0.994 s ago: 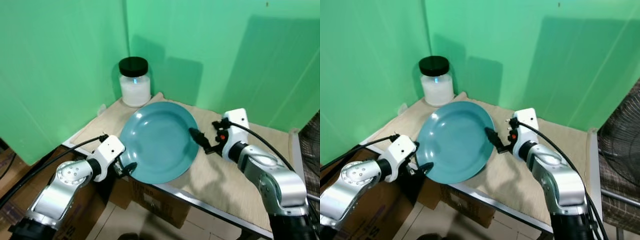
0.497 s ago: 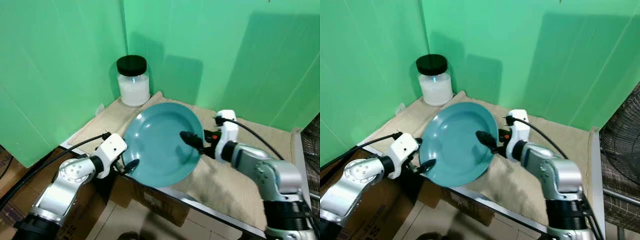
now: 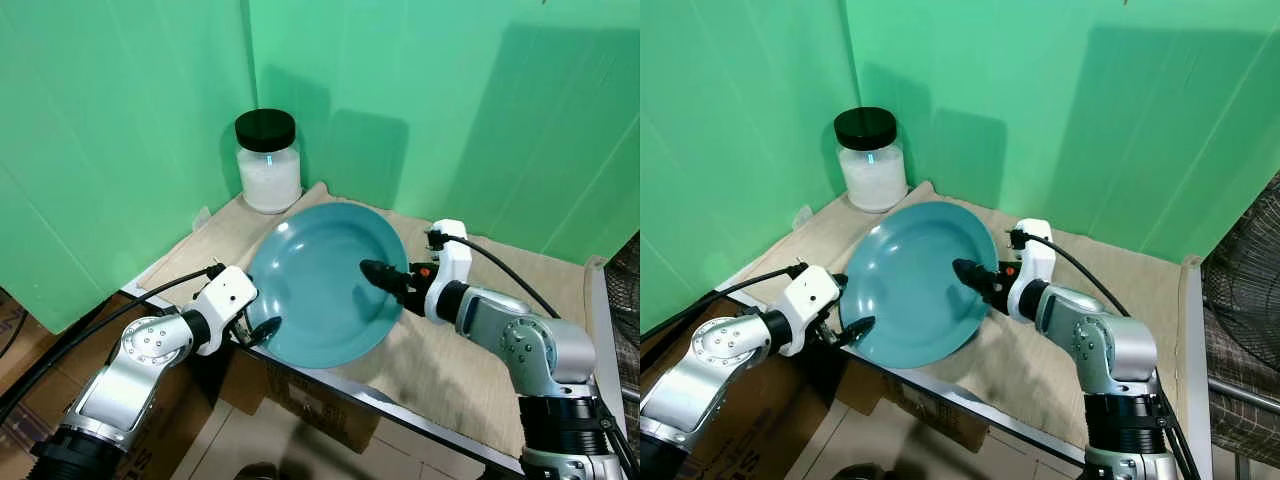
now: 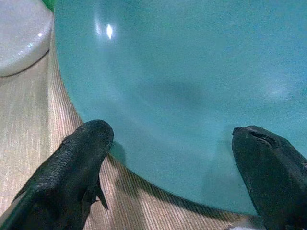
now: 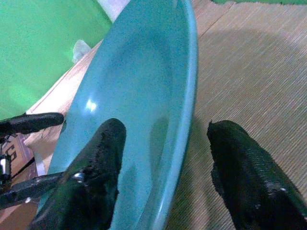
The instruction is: Setting the table
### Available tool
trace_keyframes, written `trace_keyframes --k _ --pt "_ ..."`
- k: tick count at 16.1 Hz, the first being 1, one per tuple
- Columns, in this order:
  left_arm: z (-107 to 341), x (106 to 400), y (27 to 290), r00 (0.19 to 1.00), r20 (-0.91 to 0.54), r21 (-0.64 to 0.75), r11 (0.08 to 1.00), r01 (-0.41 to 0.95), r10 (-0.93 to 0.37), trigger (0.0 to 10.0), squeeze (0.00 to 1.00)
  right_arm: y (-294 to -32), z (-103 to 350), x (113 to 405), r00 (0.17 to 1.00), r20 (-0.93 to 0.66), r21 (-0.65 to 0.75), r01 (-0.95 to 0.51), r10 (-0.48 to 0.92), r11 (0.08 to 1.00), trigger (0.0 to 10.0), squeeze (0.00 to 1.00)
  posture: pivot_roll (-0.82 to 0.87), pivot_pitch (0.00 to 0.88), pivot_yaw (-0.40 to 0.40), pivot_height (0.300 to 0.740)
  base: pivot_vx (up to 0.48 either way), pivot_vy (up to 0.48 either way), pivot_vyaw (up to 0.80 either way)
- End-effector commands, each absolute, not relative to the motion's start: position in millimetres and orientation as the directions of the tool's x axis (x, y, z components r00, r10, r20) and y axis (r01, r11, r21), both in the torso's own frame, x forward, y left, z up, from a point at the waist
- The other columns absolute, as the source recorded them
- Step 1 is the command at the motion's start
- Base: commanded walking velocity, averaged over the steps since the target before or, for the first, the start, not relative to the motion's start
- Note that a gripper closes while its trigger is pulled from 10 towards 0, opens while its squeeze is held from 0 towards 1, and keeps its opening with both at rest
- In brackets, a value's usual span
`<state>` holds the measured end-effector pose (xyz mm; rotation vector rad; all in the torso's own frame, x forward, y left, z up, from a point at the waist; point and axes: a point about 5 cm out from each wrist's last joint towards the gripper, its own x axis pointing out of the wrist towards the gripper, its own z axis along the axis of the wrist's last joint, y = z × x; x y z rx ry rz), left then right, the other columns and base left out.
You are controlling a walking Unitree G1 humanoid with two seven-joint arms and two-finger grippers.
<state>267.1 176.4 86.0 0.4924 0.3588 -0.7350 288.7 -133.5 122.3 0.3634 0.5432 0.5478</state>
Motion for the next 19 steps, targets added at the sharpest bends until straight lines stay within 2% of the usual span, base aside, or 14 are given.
trace_keyframes --k 1,7,14,18,19 --pt "75 264 179 0.672 -0.527 0.287 0.636 0.716 -0.52 10.0 0.0 -132 125 292 0.723 -0.381 0.463 -0.391 0.576 0.796 0.0 0.0 0.14 0.0 -0.004 0.74 0.0 0.0 0.0" --pt "74 265 178 0.679 -0.524 0.296 0.637 0.711 -0.514 10.0 0.0 -130 124 293 0.721 -0.385 0.461 -0.391 0.576 0.797 0.0 0.0 0.14 0.0 -0.004 0.74 0.0 0.0 0.0" --pt "81 273 181 0.746 -0.471 0.337 0.685 0.646 -0.472 10.0 0.0 -135 128 294 0.74 -0.363 0.456 -0.389 0.566 0.801 0.0 0.0 0.14 0.0 -0.005 0.74 0.0 0.0 0.0" --pt "99 281 177 0.807 -0.354 0.341 0.738 0.583 -0.474 10.0 0.0 -135 131 294 0.759 -0.33 0.487 -0.374 0.562 0.79 0.0 0.0 0.15 0.0 -0.006 0.74 0.0 0.0 0.0" --pt "116 283 172 0.818 -0.272 0.307 0.759 0.574 -0.508 10.0 0.0 -139 136 295 0.786 -0.287 0.51 -0.358 0.547 0.782 0.0 0.0 0.15 0.0 -0.007 0.74 0.0 0.0 0.0"
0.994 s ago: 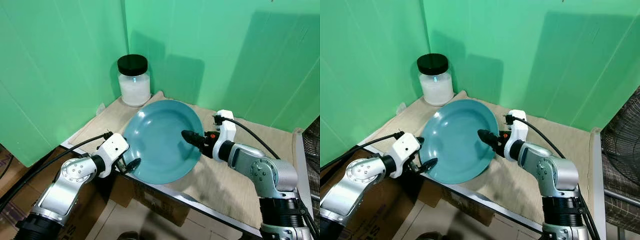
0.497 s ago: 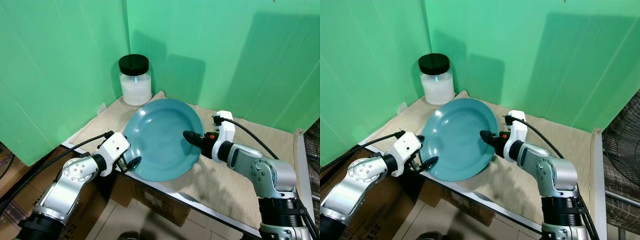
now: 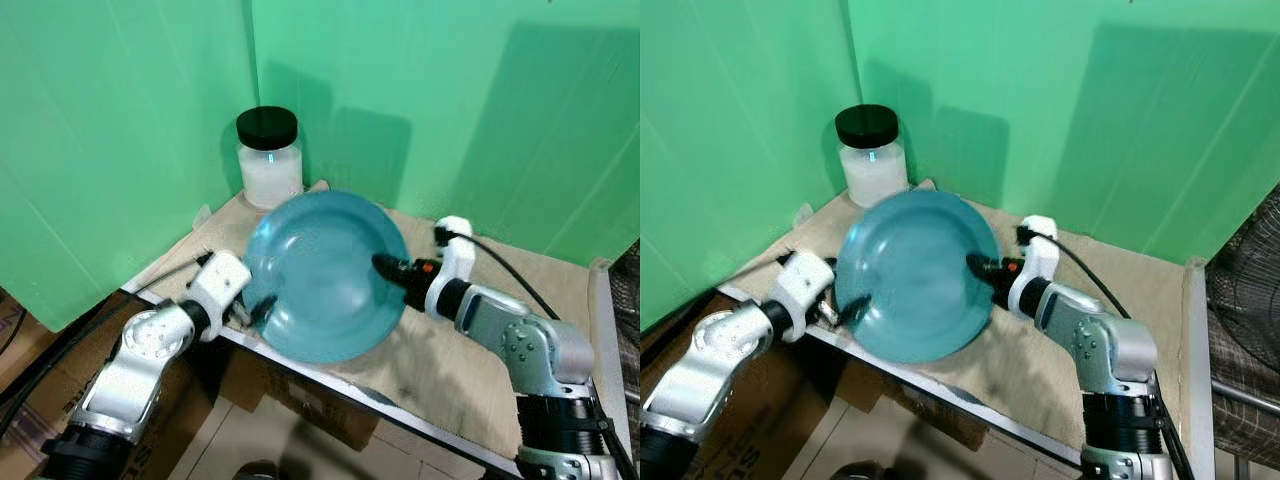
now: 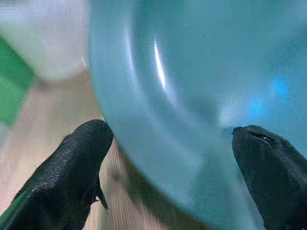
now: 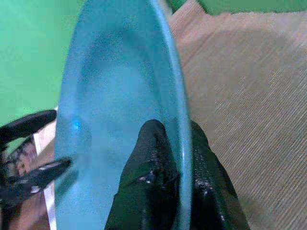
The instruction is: Setting the table
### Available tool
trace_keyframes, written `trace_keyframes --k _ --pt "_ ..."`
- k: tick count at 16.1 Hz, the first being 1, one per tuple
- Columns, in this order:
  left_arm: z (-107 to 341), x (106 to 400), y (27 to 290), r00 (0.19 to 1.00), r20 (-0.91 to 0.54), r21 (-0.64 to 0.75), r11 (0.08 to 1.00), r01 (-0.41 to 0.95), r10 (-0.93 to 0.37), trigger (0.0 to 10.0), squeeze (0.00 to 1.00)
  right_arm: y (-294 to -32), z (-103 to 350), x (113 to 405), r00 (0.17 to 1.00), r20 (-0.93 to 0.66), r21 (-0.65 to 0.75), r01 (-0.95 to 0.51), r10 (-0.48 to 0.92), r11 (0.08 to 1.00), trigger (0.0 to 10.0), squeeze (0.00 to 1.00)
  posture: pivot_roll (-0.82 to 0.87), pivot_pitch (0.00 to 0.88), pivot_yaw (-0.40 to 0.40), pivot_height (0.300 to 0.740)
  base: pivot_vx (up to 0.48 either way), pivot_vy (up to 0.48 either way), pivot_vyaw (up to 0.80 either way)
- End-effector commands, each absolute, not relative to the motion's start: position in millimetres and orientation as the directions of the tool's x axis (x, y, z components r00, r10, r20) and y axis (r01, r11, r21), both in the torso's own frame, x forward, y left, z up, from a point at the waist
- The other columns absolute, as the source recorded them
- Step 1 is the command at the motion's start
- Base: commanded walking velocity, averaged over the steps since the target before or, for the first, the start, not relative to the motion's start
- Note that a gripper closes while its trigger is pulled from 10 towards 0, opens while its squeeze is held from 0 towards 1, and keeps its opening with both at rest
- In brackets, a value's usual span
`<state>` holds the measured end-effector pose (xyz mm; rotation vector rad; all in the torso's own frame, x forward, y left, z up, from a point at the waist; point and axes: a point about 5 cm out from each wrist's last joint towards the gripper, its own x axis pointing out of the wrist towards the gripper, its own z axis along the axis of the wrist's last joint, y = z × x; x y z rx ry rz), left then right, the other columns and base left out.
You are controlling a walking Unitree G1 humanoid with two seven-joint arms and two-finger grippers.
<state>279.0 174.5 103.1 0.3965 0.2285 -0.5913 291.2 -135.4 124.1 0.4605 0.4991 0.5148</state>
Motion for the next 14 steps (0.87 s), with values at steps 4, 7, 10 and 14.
trace_keyframes --k 4,7,10,14 --pt "164 274 170 0.867 -0.064 0.294 0.821 0.49 -0.494 10.0 0.0 -155 167 282 0.876 -0.123 0.524 -0.342 0.467 0.78 0.0 0.0 0.14 0.0 0.005 0.74 0.0 0.0 0.0" --pt "192 262 165 0.895 -0.007 0.292 0.855 0.429 -0.447 10.0 0.0 -152 199 261 0.9 0.058 0.44 -0.411 0.432 0.798 10.0 0.0 0.13 0.0 0.023 0.74 0.0 0.0 0.0" --pt "186 264 164 0.927 -0.001 0.309 0.882 0.357 -0.375 10.0 0.0 -135 210 245 0.911 0.118 0.35 -0.412 0.396 0.842 10.0 0.0 0.11 0.0 0.032 0.74 0.0 0.0 -0.45" --pt "183 262 155 0.944 -0.032 0.3 0.897 0.323 -0.329 10.0 0.0 -143 201 242 0.962 0.12 0.272 -0.27 0.246 0.924 10.0 0.0 0.11 0.0 0.033 0.74 0.0 0.0 -0.79"
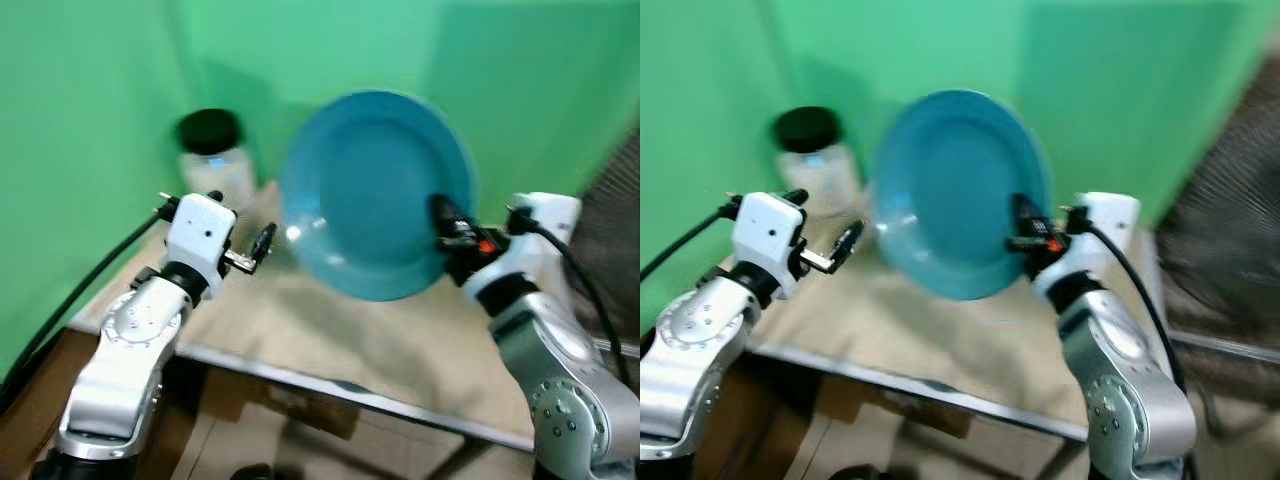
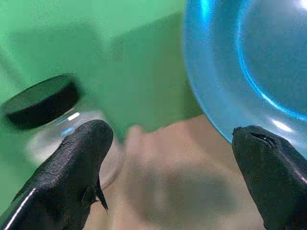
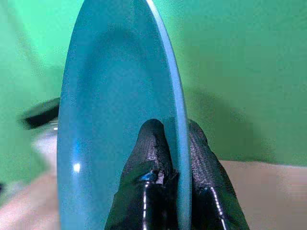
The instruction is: Setting the table
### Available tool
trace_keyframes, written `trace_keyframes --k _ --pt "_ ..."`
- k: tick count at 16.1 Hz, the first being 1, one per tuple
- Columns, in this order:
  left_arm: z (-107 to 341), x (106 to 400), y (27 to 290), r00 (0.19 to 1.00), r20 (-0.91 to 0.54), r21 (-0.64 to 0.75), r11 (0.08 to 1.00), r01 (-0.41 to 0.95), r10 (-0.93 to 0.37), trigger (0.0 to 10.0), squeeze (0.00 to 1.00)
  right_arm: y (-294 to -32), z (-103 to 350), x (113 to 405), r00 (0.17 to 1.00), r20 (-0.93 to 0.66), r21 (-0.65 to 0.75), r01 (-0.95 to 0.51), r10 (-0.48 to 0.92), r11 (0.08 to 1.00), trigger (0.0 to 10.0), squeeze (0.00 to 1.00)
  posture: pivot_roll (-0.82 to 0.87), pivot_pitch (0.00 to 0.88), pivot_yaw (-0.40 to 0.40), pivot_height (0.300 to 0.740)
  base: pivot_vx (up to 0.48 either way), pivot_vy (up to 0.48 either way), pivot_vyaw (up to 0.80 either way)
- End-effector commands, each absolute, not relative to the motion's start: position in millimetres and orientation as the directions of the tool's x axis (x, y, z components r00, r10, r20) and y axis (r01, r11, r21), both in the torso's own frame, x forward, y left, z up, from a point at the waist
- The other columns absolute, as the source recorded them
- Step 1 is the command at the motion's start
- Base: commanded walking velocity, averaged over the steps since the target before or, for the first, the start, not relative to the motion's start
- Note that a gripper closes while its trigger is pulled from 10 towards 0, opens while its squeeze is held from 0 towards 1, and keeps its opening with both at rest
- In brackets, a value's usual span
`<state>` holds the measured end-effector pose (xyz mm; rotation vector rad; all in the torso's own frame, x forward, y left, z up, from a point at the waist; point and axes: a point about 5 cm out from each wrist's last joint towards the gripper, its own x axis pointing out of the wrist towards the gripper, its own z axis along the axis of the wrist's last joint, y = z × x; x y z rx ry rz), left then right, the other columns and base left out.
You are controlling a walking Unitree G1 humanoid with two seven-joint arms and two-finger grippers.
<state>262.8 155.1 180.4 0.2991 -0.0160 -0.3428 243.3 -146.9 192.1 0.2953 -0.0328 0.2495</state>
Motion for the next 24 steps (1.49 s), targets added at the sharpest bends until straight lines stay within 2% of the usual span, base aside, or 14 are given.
trace_keyframes --k 1,4,14,19,21,22,23,24 --pt "182 260 156 0.947 -0.029 0.288 0.905 0.314 -0.319 10.0 0.0 -143 201 239 0.961 0.128 0.253 -0.272 0.247 0.928 10.0 0.0 0.1 0.0 0.027 0.74 0.0 0.0 -0.8" --pt "180 260 153 0.958 -0.019 0.288 0.916 0.278 -0.285 10.0 0.0 -141 201 236 0.951 0.176 0.17 -0.284 0.254 0.944 10.0 0.0 0.11 0.0 0.025 0.74 0.0 0.0 -0.79" --pt "175 256 156 0.97 -0.032 0.269 0.933 0.24 -0.24 10.0 0.0 -129 195 243 0.939 0.154 0.162 -0.332 0.309 0.929 10.0 0.0 0.14 0.0 -0.02 0.74 0.0 0.0 -0.76" --pt "180 256 153 0.979 0.039 0.255 0.949 0.186 -0.202 10.0 0.0 -136 198 250 0.944 0.17 0.141 -0.307 0.282 0.941 10.0 0.0 0.13 0.0 -0.011 0.74 0.0 0.0 -0.8" --pt "182 255 160 0.988 0.122 0.189 0.979 0.069 -0.093 10.0 0.09 -141 199 247 0.952 0.176 0.155 -0.279 0.251 0.948 10.0 0.0 0.13 0.0 -0.025 0.74 0.0 0.0 -0.8" --pt "182 256 160 0.989 0.11 0.189 0.979 0.08 -0.102 10.0 0.16 -141 199 247 0.952 0.177 0.157 -0.279 0.251 0.947 10.0 0.0 0.13 0.0 -0.025 0.74 0.0 0.0 -0.8" --pt "182 259 159 0.988 0.106 0.193 0.977 0.087 -0.109 10.0 0.13 -142 199 247 0.951 0.177 0.165 -0.281 0.252 0.945 10.0 0.0 0.13 0.0 -0.016 0.74 0.0 0.0 -0.8" --pt "186 261 158 0.985 0.127 0.206 0.975 0.085 -0.113 10.0 0.15 -142 199 248 0.951 0.174 0.172 -0.286 0.256 0.943 10.0 0.0 0.13 0.0 -0.018 0.74 0.0 0.0 -0.8"
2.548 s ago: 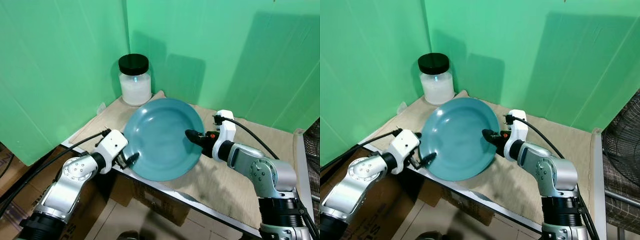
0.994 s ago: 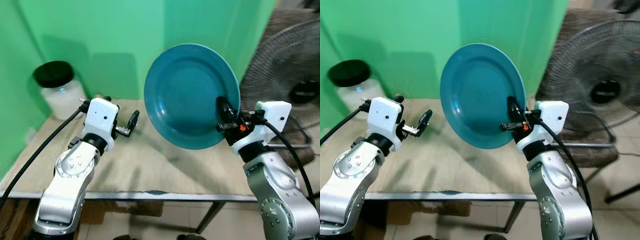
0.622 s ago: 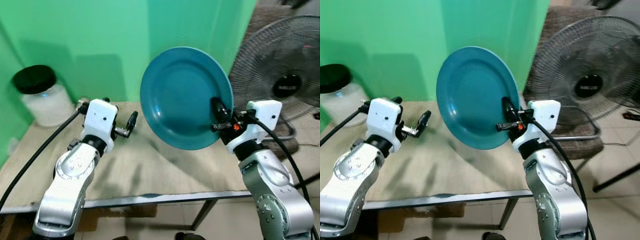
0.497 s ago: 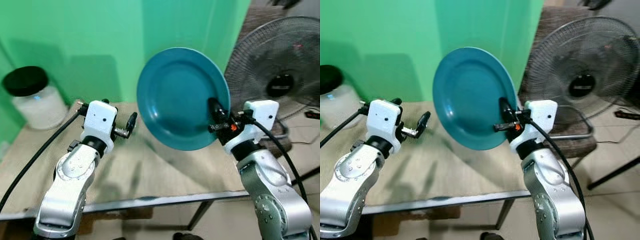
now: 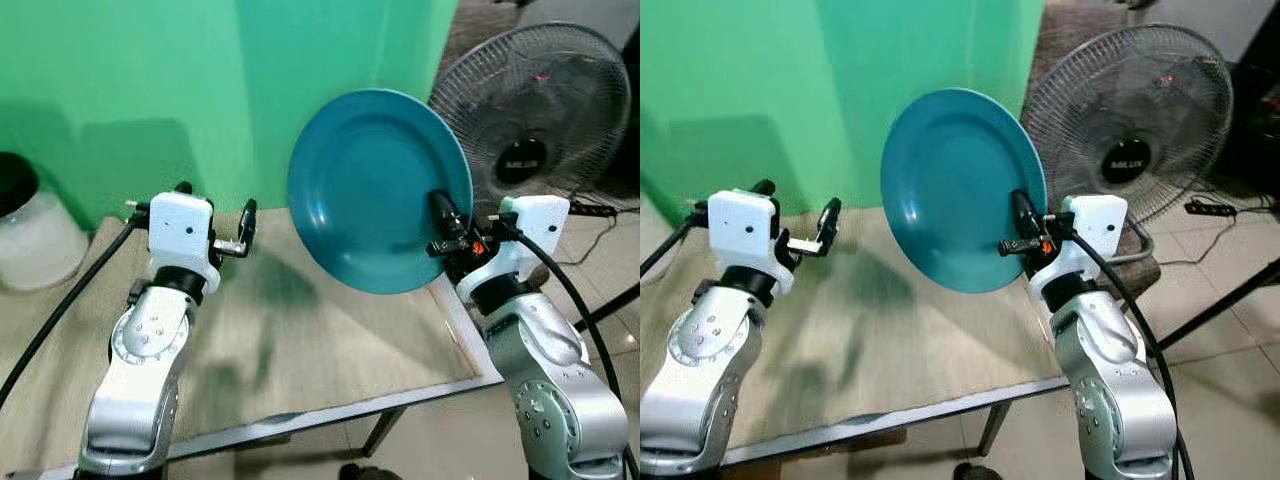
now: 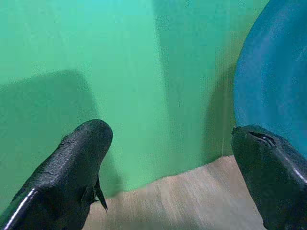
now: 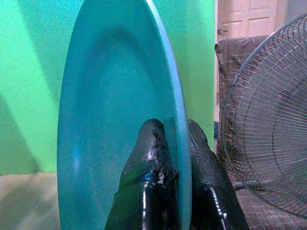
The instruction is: Setting the table
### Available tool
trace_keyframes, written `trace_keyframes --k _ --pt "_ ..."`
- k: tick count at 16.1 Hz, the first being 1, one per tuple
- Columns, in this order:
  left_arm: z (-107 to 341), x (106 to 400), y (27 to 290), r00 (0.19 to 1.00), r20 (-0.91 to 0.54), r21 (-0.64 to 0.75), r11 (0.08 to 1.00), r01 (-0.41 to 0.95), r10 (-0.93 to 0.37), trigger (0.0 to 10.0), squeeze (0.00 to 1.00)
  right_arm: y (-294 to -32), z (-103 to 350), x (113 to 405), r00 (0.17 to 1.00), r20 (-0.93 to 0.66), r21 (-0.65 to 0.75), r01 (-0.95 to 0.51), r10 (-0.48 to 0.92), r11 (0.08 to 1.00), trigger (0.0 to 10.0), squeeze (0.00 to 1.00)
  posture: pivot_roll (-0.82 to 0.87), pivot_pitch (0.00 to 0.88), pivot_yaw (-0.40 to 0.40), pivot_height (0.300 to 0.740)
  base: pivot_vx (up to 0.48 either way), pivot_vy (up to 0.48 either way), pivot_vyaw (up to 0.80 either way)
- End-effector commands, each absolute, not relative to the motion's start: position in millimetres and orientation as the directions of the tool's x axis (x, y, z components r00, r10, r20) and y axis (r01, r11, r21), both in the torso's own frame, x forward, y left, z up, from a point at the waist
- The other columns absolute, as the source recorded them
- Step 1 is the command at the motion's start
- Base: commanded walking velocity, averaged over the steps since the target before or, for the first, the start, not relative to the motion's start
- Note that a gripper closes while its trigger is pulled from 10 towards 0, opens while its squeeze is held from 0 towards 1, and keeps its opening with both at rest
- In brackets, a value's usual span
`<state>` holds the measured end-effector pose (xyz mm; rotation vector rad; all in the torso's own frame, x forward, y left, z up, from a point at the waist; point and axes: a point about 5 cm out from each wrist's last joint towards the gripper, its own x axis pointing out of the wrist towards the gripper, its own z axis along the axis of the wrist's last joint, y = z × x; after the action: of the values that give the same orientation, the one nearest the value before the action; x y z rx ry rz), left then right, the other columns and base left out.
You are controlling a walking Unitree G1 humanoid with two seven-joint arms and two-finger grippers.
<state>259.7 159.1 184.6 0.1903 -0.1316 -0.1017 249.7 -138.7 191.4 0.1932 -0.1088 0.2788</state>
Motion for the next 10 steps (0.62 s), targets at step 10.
trace_keyframes --k 10 --pt "179 259 151 0.958 0.014 0.274 0.922 0.272 -0.287 10.0 0.0 -144 192 243 0.971 0.148 0.19 -0.215 0.188 0.958 10.0 0.0 0.12 0.0 0.003 0.74 0.0 0.0 -0.79"
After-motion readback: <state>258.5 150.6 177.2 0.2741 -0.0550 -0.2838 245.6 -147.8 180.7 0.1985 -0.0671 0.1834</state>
